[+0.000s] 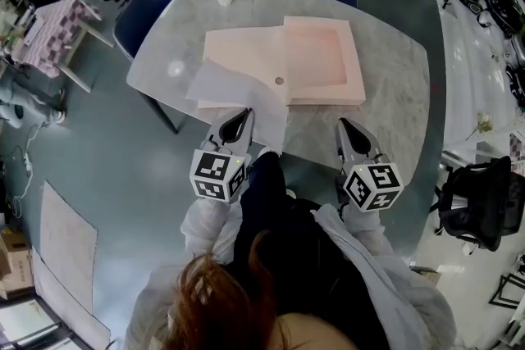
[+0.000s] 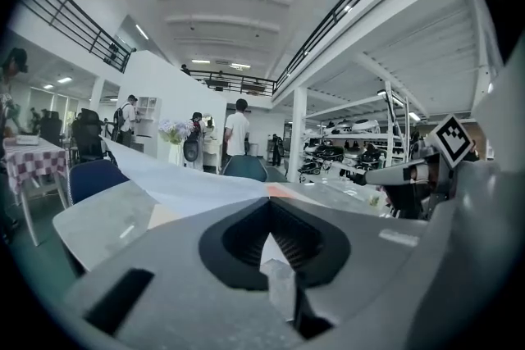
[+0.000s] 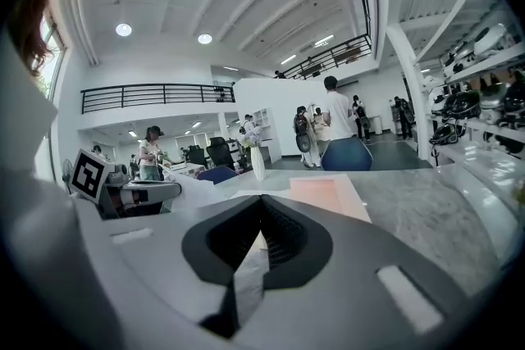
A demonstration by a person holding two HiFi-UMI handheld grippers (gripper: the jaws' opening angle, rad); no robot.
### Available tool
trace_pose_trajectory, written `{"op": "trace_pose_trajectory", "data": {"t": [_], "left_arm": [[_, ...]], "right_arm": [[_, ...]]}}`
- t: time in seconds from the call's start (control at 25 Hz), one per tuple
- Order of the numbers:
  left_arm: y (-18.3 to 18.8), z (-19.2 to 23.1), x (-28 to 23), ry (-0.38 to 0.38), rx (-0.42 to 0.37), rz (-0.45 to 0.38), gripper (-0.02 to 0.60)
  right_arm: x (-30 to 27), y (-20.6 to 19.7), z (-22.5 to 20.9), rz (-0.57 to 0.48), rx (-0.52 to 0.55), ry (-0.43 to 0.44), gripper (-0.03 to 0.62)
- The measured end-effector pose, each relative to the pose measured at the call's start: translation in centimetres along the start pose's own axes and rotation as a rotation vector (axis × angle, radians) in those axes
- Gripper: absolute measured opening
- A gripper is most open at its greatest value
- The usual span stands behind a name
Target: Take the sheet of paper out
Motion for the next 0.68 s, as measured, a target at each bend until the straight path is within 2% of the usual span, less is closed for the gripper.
{"op": "trace_pose_trajectory", "data": {"t": [0.68], "left_arm": [[-0.77, 0.07, -0.90, -0.027, 0.032, 0.025, 0.000]], "right_arm": [[-0.45, -0.44, -0.43, 0.014, -0.044, 0.003, 0.011]]}}
Point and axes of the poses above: the fingertips, and each gripper's own axes: x backward along the fingers, z to its left, y out of its top, the point moved 10 cm from there along x, backward along the fingers, and after that the axes turned 11 degrees about z, right-handed, at the moved point
